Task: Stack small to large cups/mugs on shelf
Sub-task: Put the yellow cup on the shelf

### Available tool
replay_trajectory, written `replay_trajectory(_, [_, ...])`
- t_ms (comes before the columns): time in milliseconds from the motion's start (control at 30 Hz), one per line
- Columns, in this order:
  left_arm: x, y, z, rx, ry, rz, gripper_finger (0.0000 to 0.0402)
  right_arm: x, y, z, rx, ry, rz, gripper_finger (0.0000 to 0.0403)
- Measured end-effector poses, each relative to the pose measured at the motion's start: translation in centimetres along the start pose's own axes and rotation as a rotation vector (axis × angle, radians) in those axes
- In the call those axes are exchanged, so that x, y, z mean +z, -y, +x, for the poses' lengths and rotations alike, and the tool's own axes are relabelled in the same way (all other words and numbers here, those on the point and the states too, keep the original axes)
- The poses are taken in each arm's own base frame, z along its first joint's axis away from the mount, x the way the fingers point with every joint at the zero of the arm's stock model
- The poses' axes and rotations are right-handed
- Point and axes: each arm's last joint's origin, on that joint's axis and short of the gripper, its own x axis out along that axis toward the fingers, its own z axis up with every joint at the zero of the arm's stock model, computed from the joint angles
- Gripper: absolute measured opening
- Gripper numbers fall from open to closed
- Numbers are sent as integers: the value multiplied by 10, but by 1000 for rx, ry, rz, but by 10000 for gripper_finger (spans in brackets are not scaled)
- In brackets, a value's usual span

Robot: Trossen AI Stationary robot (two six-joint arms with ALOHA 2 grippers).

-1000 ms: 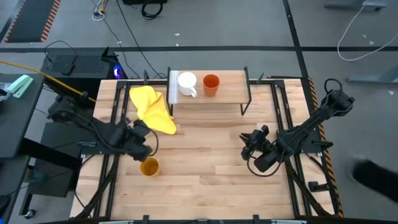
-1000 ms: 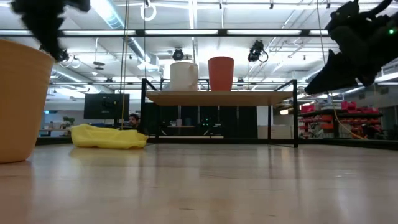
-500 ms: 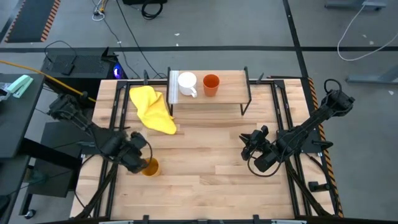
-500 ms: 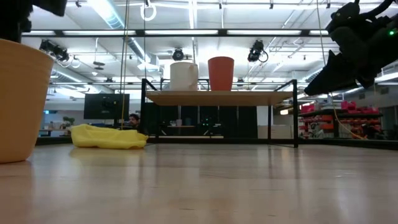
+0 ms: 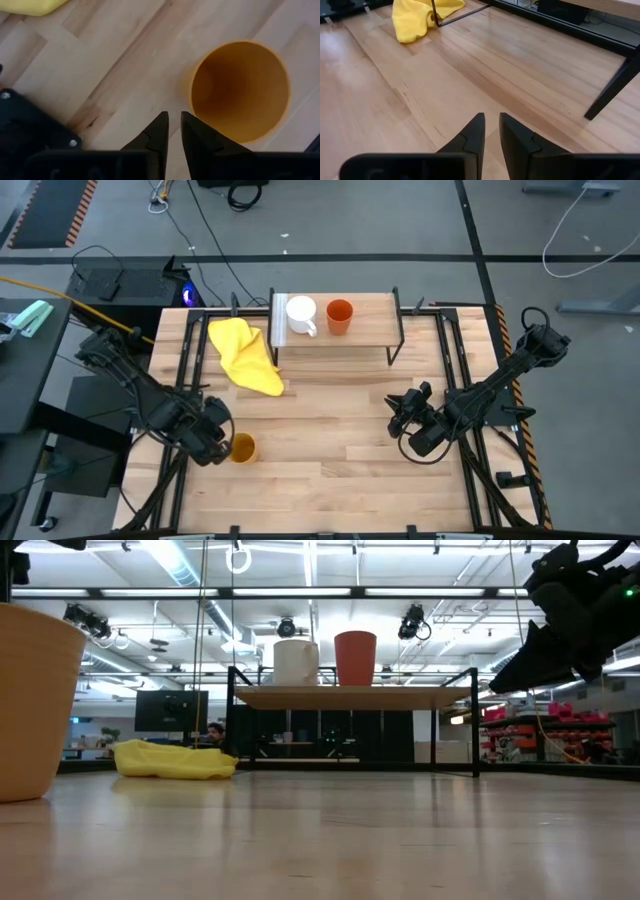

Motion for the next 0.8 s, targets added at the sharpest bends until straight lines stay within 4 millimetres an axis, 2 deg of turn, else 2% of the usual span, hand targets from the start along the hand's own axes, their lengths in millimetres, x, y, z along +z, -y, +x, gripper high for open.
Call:
replay_trajectory(400, [4, 3, 1, -27, 8, -22, 97, 0, 0, 0, 0, 0, 1, 65])
replay_trajectory(800, [6, 10, 14, 33, -6, 15, 101, 0, 0, 0, 0, 0, 2, 65])
